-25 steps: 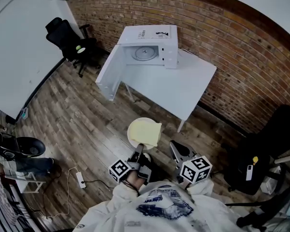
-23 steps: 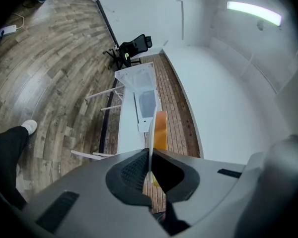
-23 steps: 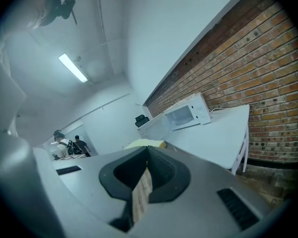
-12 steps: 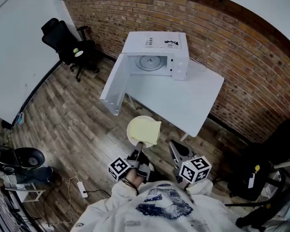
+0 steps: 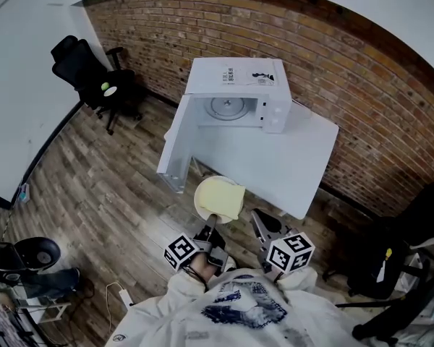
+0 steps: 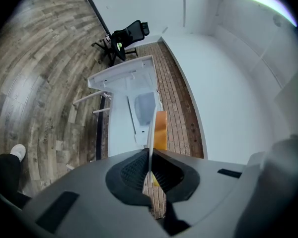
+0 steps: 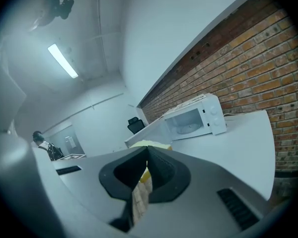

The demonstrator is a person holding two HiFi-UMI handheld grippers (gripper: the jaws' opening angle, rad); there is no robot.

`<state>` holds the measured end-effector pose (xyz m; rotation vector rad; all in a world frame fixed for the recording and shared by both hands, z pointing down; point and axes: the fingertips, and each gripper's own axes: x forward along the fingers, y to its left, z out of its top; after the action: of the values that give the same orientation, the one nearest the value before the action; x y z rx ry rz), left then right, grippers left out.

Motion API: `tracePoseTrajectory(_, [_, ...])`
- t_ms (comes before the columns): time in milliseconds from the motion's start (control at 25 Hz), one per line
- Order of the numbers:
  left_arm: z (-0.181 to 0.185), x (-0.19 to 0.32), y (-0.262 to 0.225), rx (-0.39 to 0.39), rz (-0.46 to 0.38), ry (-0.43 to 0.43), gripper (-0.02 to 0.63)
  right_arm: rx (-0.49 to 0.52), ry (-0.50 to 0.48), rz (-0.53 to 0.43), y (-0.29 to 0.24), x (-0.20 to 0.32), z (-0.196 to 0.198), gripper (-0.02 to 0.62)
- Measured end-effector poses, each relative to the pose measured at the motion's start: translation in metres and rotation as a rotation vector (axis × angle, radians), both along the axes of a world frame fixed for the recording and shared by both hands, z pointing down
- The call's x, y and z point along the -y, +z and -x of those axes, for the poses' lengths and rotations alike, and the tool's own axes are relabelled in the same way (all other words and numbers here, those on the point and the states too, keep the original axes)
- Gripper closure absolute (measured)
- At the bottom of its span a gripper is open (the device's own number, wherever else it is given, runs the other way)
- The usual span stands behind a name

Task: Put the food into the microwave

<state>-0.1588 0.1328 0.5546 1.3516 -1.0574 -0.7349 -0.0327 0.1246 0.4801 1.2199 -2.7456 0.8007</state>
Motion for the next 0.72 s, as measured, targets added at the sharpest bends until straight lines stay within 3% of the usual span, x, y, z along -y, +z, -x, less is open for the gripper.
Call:
tracePoseTrajectory(200, [0.014,0.016,0.002,-0.008,-0.002,0.015,0.586,-0.017,0.019,0.005,0.0,0.007,0.012,0.581])
tracePoseTrajectory(720, [0.002,0.047,0.019,-0.025,0.041,0.069,0.586,-0.036,0.049,0.045,0.013,0.044,0.011,0.58])
